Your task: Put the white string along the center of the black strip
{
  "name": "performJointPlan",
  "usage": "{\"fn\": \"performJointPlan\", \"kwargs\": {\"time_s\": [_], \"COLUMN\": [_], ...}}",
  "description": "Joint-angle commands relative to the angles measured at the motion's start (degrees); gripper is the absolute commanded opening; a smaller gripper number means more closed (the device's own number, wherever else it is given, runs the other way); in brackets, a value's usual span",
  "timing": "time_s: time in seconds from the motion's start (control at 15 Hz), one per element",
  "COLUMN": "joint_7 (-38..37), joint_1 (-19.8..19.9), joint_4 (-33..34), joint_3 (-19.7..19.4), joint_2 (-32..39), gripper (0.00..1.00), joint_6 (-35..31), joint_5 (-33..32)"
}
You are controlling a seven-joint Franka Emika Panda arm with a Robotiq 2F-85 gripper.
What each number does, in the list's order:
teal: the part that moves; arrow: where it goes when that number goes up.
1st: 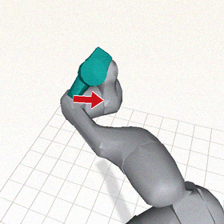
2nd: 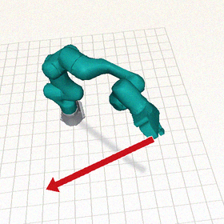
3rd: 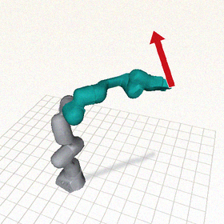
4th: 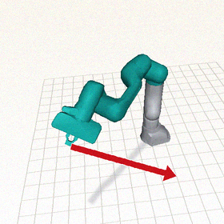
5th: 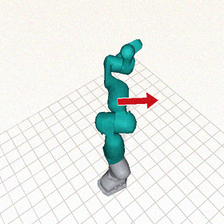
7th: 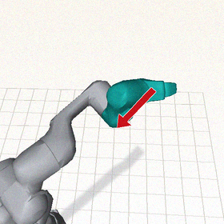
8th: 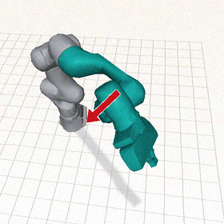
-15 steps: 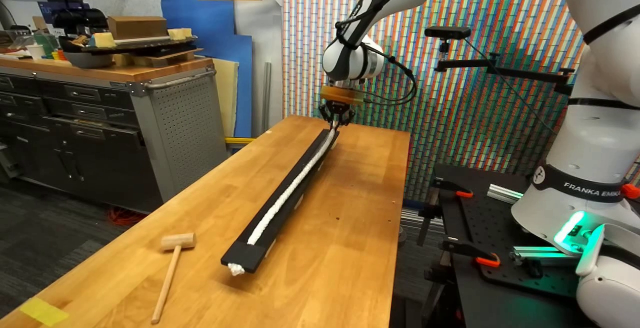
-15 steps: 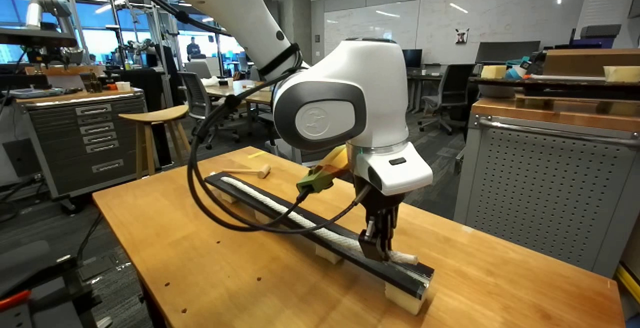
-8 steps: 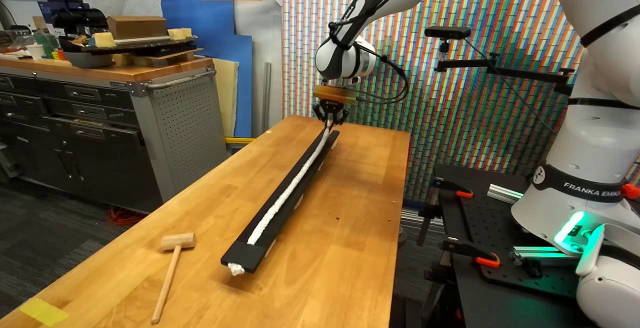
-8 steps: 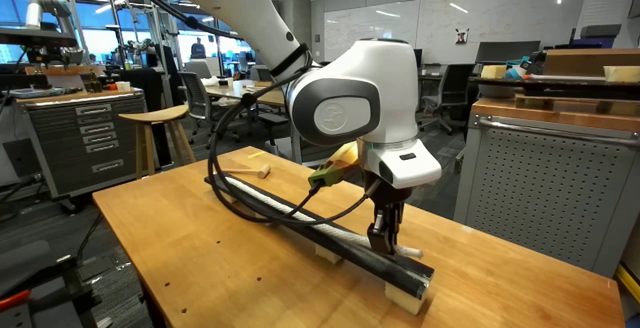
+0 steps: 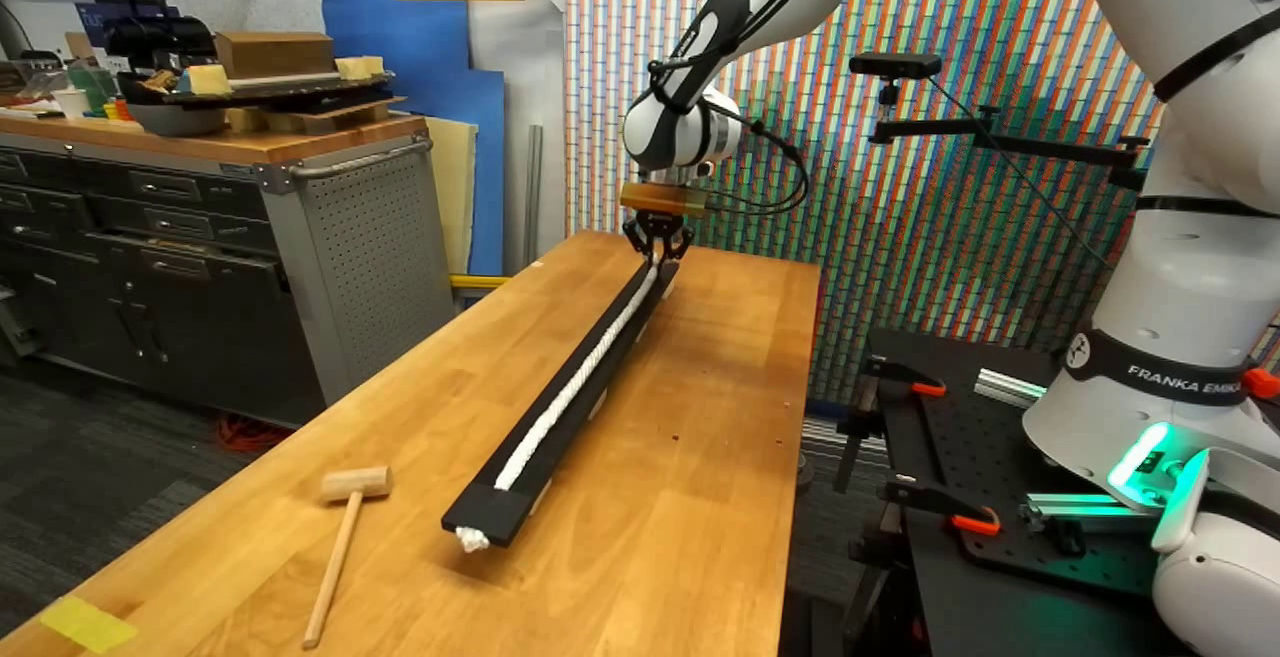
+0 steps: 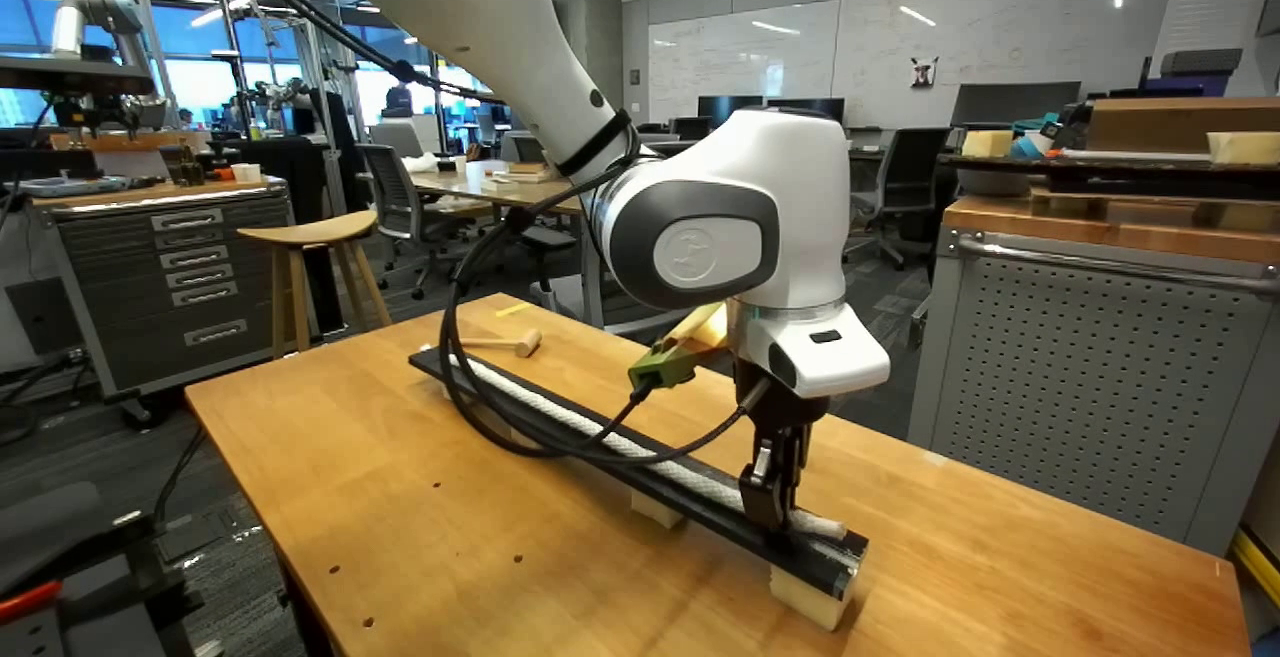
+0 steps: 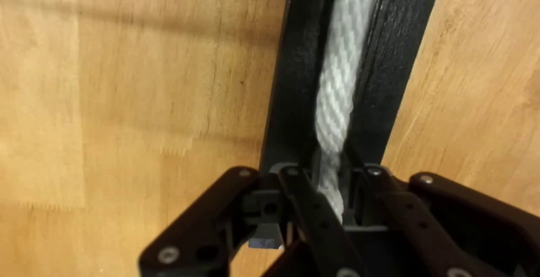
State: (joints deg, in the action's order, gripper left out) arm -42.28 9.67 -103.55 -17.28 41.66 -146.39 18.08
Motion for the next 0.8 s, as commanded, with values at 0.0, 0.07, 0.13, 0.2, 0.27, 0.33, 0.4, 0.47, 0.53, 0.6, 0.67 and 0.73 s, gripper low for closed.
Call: {"fn": "performJointPlan", "kwargs": {"time_s": [0.0,0.07,0.13,0.2,0.27,0.33,0.4,0.47,0.53,0.6,0.67,0.73], "joint_7": [-3.7,-4.7,-6.1,-7.5,-9.1,-10.5,-11.3,-11.9,-12.4,-12.8,-12.8,-12.7], "joint_1": [-0.6,-0.7,-1.2,-1.3,-1.6,-1.8,-1.6,-1.3,-1.2,-1.0,-0.7,-0.6], "joint_4": [2.1,2.0,1.8,1.7,1.5,1.5,1.5,1.6,1.7,1.8,2.0,2.3], "joint_3": [-1.6,-1.9,-2.6,-2.9,-3.5,-3.9,-3.8,-3.6,-3.4,-3.2,-2.9,-2.7], "joint_2": [1.2,1.1,1.0,1.0,0.9,0.9,0.8,0.8,0.8,0.9,1.0,1.1], "gripper": [0.03,0.03,0.03,0.03,0.03,0.03,0.03,0.03,0.03,0.03,0.03,0.03], "joint_6": [1.6,1.6,1.6,1.8,1.9,2.3,2.7,3.1,3.5,3.9,4.0,4.2], "joint_5": [-2.3,-2.6,-3.3,-3.6,-4.3,-4.8,-5.1,-5.3,-5.5,-5.7,-5.7,-5.7]}}
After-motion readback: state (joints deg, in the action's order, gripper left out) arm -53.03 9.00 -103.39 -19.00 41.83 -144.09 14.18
